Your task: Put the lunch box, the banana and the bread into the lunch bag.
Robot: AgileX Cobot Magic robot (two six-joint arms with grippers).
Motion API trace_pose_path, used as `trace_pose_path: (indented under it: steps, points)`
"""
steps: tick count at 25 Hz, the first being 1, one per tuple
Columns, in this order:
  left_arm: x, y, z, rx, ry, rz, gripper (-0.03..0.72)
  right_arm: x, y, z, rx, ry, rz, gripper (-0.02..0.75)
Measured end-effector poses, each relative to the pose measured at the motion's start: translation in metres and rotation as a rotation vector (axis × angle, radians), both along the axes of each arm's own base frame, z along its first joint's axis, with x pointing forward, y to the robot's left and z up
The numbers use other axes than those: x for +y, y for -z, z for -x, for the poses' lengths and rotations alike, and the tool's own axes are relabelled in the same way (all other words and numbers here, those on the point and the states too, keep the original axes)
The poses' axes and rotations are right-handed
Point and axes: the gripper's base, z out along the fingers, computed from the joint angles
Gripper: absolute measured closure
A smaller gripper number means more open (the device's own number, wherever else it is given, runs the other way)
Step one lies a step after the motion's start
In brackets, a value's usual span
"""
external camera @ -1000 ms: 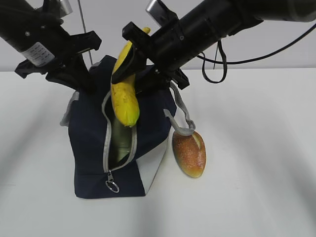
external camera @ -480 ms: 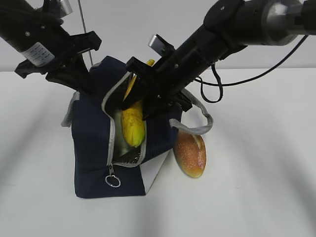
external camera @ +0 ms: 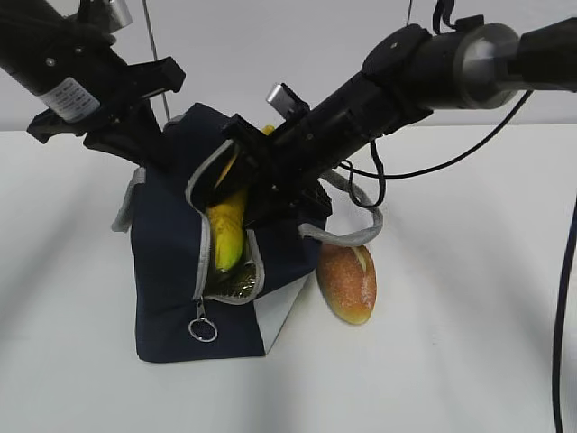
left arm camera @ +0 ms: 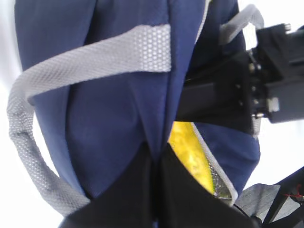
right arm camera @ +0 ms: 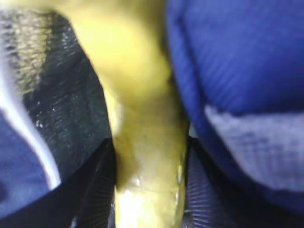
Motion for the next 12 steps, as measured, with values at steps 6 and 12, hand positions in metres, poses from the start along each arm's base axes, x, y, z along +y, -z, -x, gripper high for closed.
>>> trace_pose_path:
  steps: [6, 12]
  points:
    - [0.0000, 0.0000, 0.0000, 0.000, 0.000, 0.000, 0.691, 0.0030, 0.0031, -0.0002, 0.001, -0.008, -0.024, 0.356]
    - [0.0000, 0.0000, 0.0000, 0.000, 0.000, 0.000, 0.691, 0.0037, 0.0022, 0.0026, -0.001, -0.050, -0.036, 0.165]
